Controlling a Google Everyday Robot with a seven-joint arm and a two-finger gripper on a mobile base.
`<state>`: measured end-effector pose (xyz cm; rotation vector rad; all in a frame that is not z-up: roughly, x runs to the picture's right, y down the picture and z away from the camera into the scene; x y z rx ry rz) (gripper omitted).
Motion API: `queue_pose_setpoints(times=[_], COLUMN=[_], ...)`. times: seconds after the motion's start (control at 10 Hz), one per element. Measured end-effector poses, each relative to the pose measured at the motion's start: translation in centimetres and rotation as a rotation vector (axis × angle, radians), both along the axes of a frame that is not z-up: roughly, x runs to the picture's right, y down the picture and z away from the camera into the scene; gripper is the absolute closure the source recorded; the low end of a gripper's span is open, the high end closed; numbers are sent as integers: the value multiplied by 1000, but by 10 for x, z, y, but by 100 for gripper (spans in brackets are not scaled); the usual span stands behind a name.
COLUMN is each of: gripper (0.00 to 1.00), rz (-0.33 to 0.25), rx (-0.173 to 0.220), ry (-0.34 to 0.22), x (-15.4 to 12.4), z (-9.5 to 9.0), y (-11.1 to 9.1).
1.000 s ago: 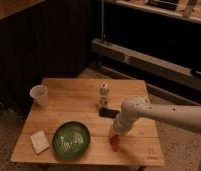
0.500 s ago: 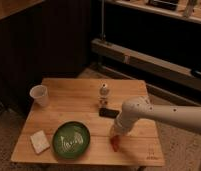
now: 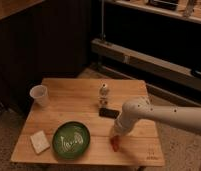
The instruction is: Drag the pepper across the table
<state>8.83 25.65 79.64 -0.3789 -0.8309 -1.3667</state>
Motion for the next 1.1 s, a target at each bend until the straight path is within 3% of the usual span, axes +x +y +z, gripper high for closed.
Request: queue_pose_setpoints(times=[1.1], gripper=[100], rz=[-2], rx=[1], ry=[2], x=[3], z=[1], y=[2])
